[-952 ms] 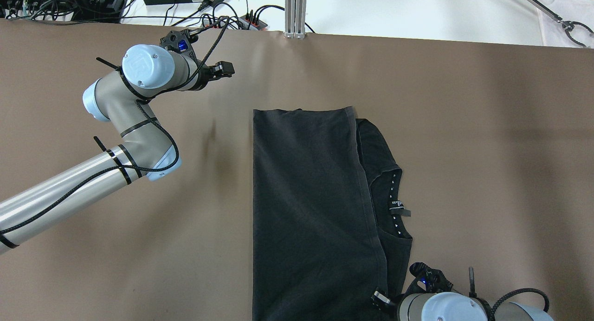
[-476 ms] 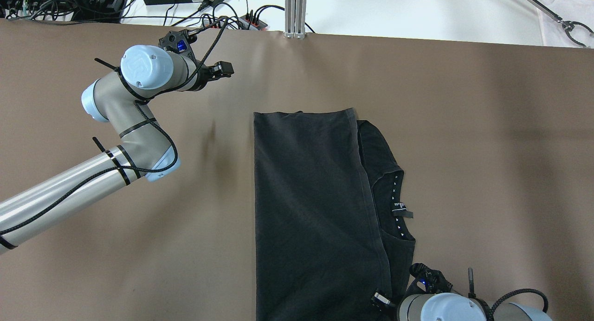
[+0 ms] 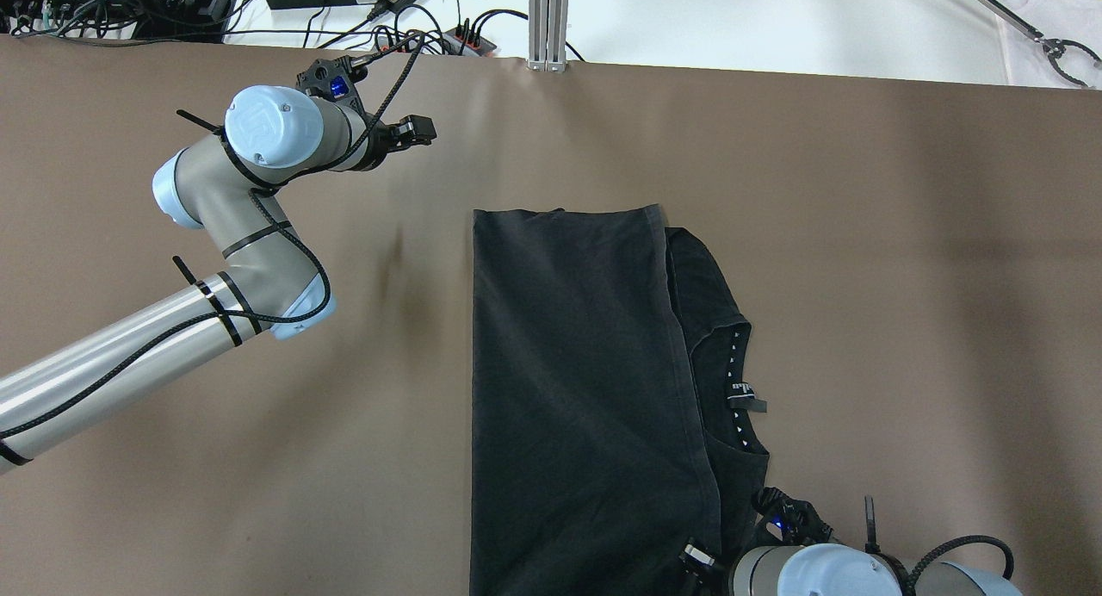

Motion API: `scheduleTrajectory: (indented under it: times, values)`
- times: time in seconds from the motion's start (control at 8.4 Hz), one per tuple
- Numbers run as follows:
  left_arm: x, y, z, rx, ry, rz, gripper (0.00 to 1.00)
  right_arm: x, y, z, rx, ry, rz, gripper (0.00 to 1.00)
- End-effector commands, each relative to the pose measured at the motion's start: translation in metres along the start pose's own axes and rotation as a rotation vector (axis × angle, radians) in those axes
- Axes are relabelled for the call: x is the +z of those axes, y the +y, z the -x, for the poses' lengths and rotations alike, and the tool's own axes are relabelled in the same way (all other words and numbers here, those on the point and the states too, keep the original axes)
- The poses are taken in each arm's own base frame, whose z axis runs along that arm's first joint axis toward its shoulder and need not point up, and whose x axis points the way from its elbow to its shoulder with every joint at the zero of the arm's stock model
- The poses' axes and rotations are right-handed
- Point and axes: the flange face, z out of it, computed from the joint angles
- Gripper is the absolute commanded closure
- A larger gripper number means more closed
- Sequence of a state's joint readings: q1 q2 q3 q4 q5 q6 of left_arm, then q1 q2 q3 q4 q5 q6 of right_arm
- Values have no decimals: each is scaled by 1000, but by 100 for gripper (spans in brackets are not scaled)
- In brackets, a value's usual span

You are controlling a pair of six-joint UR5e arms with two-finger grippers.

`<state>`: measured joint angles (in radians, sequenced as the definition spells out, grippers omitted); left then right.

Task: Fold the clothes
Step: 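Move the left gripper down to the shirt's near corner while the right gripper holds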

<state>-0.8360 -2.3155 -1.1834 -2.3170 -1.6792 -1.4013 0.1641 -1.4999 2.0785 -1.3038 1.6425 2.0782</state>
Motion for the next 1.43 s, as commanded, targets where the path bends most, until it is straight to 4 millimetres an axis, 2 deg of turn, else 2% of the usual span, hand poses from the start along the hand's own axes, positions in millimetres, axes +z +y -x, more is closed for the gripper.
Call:
scheduleTrajectory:
  times: [0.0, 0.12, 0.24, 0.36, 0.48, 0.71, 0.83, 1.07, 1.31]
  values:
    - [-45, 34, -2, -19, 18, 43, 0, -12, 4, 6, 5, -19, 13, 100]
    - [-86, 71, -1, -55, 11, 88, 0, -17, 5, 6, 7, -26, 18, 100]
    - [-129, 127, 10, -109, 32, 156, 0, -17, 5, 6, 9, -27, 17, 100]
    - [-166, 172, 17, -193, 66, 222, 0, -17, 5, 7, 9, -27, 17, 100]
    - [-185, 215, 20, -275, 68, 274, 0, -16, 6, 6, 8, -24, 19, 100]
    - [-196, 347, 12, -349, 51, 332, 0, -14, 4, 6, 9, -21, 14, 100]
    - [-205, 393, 12, -380, 37, 372, 0, -12, 5, 5, 8, -19, 12, 100]
    - [-221, 454, 16, -386, 26, 408, 14, -14, 6, 5, 9, -19, 19, 100]
    - [-227, 476, 19, -383, 21, 419, 21, -15, 7, 6, 8, -21, 24, 100]
